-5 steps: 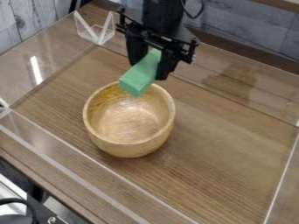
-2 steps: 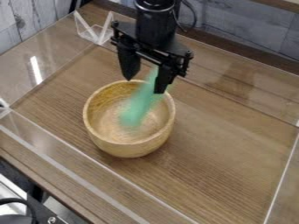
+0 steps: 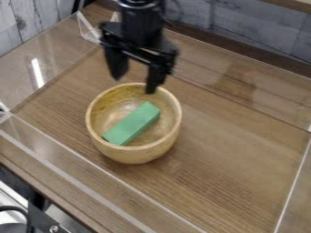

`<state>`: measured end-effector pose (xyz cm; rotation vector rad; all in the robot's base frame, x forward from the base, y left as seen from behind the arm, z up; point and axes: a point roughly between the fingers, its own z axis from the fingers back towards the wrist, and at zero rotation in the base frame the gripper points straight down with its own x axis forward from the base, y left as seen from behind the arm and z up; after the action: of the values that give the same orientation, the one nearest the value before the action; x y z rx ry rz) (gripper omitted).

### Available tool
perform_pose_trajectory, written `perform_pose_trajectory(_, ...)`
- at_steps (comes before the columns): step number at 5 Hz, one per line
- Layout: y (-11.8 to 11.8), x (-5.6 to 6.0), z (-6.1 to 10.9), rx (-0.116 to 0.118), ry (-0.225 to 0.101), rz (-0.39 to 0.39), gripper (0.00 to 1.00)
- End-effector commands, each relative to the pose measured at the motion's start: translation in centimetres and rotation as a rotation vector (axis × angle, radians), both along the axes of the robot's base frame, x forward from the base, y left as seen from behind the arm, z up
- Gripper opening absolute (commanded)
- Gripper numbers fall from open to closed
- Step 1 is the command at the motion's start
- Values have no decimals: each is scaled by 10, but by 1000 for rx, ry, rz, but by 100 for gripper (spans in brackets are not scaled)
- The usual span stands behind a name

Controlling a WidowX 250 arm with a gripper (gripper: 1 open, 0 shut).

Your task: Put green object into wooden bowl

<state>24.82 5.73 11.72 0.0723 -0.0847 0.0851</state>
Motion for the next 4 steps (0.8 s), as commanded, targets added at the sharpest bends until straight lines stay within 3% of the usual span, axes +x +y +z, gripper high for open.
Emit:
perform_pose_trajectory(1, 6, -2, 5, -43, -24, -85, 100)
perform_pose_trajectory(2, 7, -3, -3, -56, -9, -123, 100)
perform_pose_trajectory(4, 11, -6, -7, -70, 10, -77, 100)
